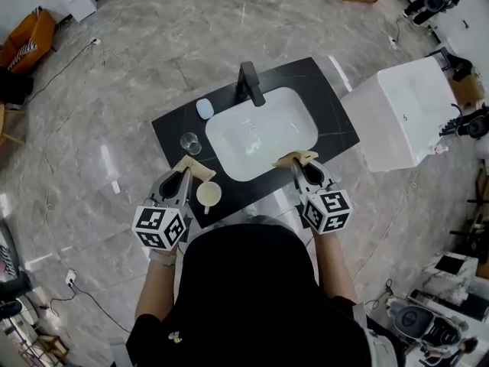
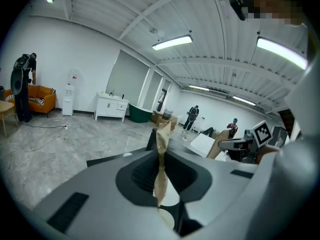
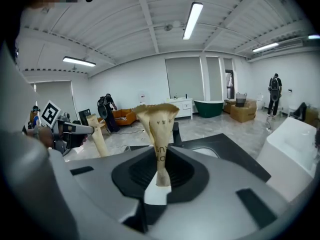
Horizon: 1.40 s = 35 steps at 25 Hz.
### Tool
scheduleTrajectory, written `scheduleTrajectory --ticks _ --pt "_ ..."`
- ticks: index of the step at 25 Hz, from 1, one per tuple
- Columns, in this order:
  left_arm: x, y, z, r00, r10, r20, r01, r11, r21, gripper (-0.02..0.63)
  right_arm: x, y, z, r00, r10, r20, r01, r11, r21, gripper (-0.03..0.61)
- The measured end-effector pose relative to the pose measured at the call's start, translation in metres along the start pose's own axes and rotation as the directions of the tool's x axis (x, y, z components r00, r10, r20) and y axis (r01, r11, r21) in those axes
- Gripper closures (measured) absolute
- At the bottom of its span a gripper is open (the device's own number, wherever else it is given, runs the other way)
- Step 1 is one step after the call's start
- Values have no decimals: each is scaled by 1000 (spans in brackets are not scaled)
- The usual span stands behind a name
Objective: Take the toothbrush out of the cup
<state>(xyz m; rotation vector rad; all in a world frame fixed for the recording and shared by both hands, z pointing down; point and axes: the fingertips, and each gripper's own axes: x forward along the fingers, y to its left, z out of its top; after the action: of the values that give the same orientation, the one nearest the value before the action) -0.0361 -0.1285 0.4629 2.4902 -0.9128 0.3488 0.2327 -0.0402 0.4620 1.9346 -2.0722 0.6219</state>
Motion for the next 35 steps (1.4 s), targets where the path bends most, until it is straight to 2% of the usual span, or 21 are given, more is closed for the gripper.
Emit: scheduleTrajectory --ticks 7,18,27,35 --pt "10 -19 5 998 -61 21 60 998 13 568 -18 -9 -16 1000 -31 2 31 999 36 523" --pt "26 -45 10 991 -126 42 124 991 47 568 -26 -6 -19 999 -14 31 13 999 32 523" --pt "21 -45 10 991 -124 46 122 991 50 568 -24 4 -16 999 15 38 -15 1000 4 525" --pt "16 -35 7 995 -93 39 91 994 56 568 -19 9 -16 999 32 31 -32 999 -1 525"
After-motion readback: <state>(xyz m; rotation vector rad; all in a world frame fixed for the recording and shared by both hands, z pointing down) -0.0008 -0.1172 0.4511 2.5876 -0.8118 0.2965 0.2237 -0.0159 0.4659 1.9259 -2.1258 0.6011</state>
